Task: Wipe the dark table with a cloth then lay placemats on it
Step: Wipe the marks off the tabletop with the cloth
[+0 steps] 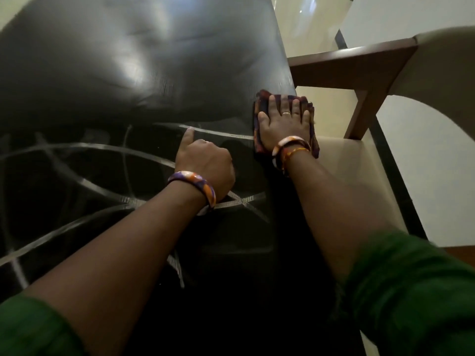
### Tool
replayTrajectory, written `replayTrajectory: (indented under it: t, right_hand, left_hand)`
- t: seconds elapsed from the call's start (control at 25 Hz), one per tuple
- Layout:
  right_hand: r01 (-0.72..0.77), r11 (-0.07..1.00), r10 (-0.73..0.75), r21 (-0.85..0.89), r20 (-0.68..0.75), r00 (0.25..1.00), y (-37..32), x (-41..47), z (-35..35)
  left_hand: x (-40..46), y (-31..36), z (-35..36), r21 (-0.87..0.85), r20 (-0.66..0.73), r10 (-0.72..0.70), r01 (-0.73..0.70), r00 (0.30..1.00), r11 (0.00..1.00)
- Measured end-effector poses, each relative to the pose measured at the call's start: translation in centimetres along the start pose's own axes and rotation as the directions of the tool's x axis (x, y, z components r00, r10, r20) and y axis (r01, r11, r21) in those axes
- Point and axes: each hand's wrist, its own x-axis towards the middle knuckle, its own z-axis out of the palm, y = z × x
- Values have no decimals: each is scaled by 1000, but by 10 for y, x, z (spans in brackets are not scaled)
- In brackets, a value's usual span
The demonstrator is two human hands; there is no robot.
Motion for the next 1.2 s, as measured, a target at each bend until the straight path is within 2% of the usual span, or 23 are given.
replayTrajectory:
  t: [0.2, 0.32, 0.4, 0.48, 0.56, 0.72, 0.84, 0.92, 1.0, 1.08, 1.2]
  right_hand:
    - [83, 996, -84, -25, -52, 995, 15, -142, 19]
    - [74, 997, -76, -32, -54, 996, 3, -86, 16]
    - [92, 996, -91, 0, -14, 996, -14, -18, 6]
    - [103, 995, -103, -9, 18, 995, -22, 9, 0]
    - [139, 990, -139, -8, 25, 990, -13, -26, 6]
    - [163, 987, -163, -13, -51, 985, 9, -149, 22]
    - [69, 998, -69, 12, -44, 997, -11, -76, 16]
    - [79, 997, -80, 17, 16, 997, -32, -7, 3]
    - [86, 996, -86, 7, 66, 994, -38, 14, -2]
    - [114, 993, -113, -6, 80, 990, -24, -27, 3]
    - [104, 994, -104, -24, 5, 995, -3, -122, 18]
  left_hand:
    - [-8, -11, 7, -86, -5, 26, -26, 1000, 996]
    - [-5, -12, 9, -104, -16, 29, -30, 999, 994]
    - [-3, -10, 8, -93, -21, 22, -24, 1000, 995]
    - [-3, -9, 9, -75, -12, 17, -18, 1000, 997]
    - [-6, -11, 10, -80, -5, 18, -18, 1000, 997]
    - [-8, -19, 9, -135, 6, 23, -22, 1000, 991]
    - [-7, -19, 9, -114, 6, 30, -29, 1000, 993]
    - [-8, -16, 13, -71, -2, 28, -28, 1000, 997]
    - [-9, -15, 16, -52, 1, 28, -28, 1000, 998]
    - [-11, -17, 14, -54, 5, 34, -33, 999, 998]
    - [-8, -19, 9, -77, 11, 53, -52, 999, 996]
